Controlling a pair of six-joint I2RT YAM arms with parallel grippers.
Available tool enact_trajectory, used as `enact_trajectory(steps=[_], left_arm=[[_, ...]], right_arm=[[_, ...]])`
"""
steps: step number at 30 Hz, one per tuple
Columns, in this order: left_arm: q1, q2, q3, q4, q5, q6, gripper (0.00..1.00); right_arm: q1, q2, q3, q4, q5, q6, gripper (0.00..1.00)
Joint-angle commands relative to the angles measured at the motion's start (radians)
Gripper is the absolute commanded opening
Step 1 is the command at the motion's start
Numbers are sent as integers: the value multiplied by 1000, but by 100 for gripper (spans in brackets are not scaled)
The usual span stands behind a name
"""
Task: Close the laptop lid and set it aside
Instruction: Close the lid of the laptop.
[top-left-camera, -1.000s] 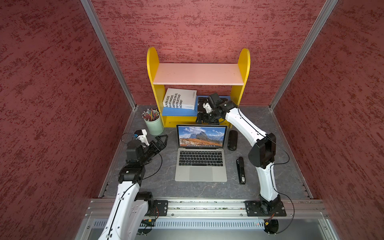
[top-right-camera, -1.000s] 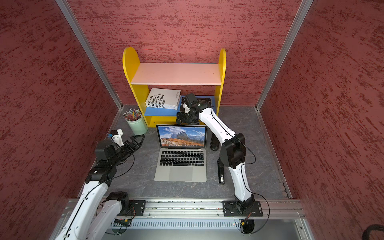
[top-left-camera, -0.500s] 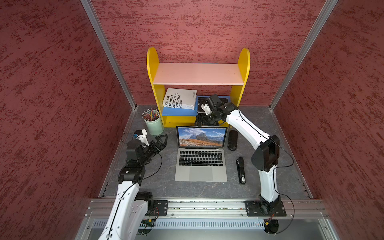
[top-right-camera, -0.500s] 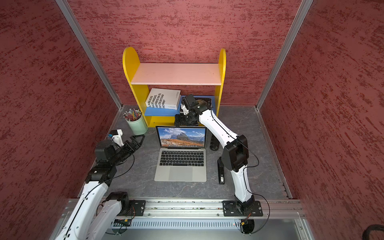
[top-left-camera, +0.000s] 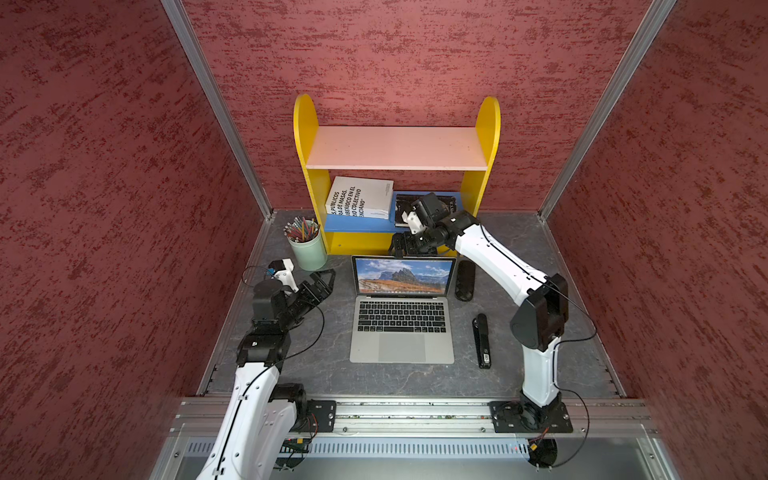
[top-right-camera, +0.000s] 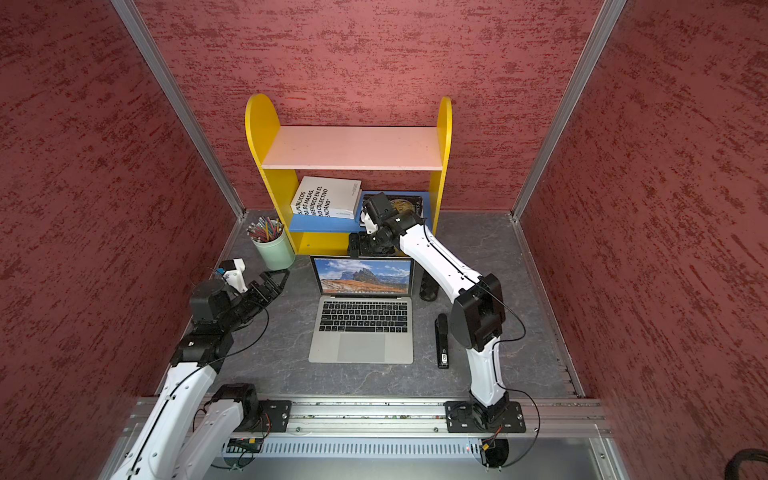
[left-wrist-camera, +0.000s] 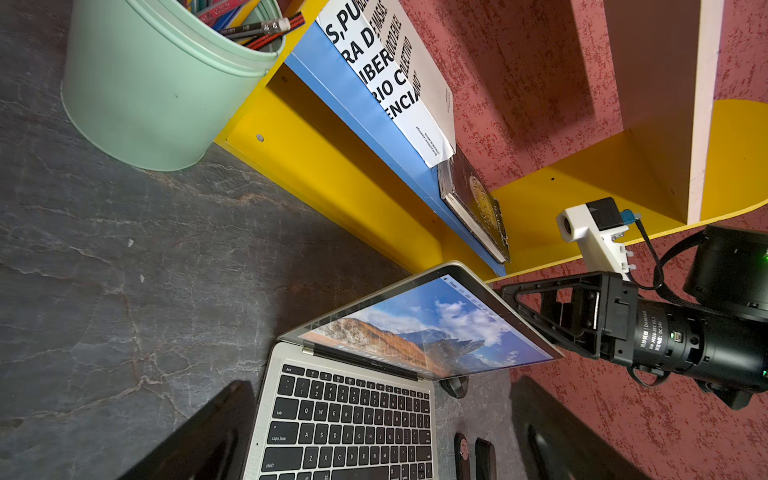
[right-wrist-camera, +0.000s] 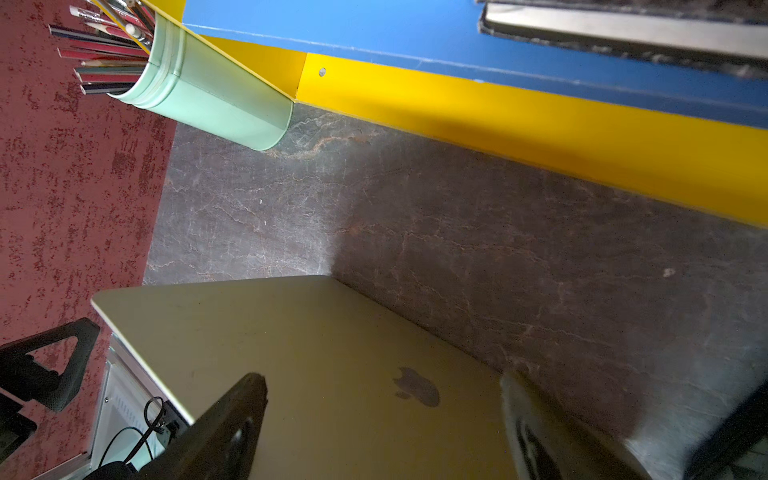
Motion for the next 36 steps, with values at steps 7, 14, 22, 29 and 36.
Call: enact_trajectory(steps=[7, 14, 22, 29, 36], left_arm=[[6, -10, 23, -2, -9, 22, 100], [7, -9, 21, -2, -9, 21, 100], [10, -8, 20, 1, -8, 20, 100], [12, -11, 17, 1, -7, 20, 100], [13, -11, 15, 3, -3, 18, 100]], right_arm=[[39, -68, -79, -16, 0, -7, 93], [53, -94, -113, -12, 11, -8, 93], [69, -132, -167, 8, 16, -3, 94], [85, -161, -221, 25, 27, 3, 95], [100, -195, -278, 46, 29, 14, 95]])
